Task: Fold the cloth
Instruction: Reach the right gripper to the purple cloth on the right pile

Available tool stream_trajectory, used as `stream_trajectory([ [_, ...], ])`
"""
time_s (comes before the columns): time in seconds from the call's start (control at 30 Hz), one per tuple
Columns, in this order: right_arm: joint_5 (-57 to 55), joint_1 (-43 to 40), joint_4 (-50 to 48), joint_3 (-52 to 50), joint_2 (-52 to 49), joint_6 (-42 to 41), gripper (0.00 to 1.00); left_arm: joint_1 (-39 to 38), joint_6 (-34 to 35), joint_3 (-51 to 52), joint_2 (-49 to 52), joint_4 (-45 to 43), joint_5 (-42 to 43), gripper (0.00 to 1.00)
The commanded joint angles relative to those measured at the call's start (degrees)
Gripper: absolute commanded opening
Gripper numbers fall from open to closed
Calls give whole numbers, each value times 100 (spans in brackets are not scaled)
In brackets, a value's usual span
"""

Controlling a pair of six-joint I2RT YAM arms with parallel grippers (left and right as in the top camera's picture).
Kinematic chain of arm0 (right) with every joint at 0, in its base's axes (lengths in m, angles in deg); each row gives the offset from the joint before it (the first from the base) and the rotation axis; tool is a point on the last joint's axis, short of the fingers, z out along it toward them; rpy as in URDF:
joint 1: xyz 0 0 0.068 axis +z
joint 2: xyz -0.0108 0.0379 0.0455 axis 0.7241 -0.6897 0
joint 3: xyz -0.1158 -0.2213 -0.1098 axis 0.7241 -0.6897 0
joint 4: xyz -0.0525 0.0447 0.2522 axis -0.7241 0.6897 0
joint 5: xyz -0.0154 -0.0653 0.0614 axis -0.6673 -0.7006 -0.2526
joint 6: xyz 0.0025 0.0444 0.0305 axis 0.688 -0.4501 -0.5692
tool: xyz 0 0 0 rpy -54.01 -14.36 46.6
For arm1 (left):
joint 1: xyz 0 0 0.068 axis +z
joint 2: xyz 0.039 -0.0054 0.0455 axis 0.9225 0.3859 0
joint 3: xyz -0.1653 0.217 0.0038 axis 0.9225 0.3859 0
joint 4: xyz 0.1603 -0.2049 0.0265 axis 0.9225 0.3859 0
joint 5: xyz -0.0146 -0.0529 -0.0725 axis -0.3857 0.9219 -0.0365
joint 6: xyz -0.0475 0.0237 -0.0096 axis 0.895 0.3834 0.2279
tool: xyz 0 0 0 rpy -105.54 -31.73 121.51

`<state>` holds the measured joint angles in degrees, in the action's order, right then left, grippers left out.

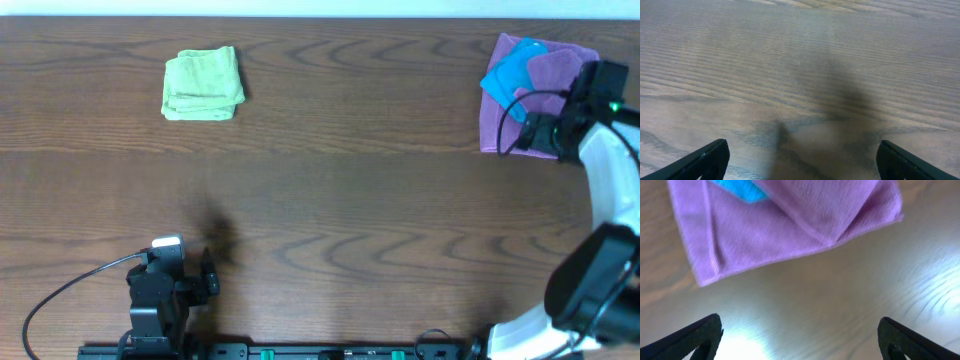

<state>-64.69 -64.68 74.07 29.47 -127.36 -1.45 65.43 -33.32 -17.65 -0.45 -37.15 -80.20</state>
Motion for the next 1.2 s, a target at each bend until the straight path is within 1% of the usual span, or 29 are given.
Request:
stream_trajectory([
  [0.0,-286,-66,-44,684,-365,461,99,35,17,83,2,216,22,95],
  [0.13,-278,-122,-109,1246,-859,671,99,35,17,83,2,216,22,95],
  [0.23,-214,-170,-173,1574,-1176,706,97,35,17,83,2,216,20,95],
  [0.37,262,-240,-326,1882,-1598,767,95,35,17,83,2,216,22,95],
  [0.43,321,-243,-393,2002,-1762,765,94,35,17,83,2,216,22,95],
  [0.53,490,-243,-505,2210,-1982,765,95,35,17,83,2,216,22,95],
  [0.67,754,-249,-914,2232,-2109,765,94,35,17,83,2,216,22,95],
  [0.73,914,-249,-1069,2232,-2181,763,91,35,20,83,2,216,22,95],
  [0.87,605,-251,-1139,2232,-2345,763,86,35,20,83,2,216,22,95],
  [1.07,581,-271,-1224,2232,-2632,765,86,35,17,83,2,216,20,95],
  [1.17,599,-267,-1261,2232,-2728,763,83,35,20,83,2,216,22,95],
])
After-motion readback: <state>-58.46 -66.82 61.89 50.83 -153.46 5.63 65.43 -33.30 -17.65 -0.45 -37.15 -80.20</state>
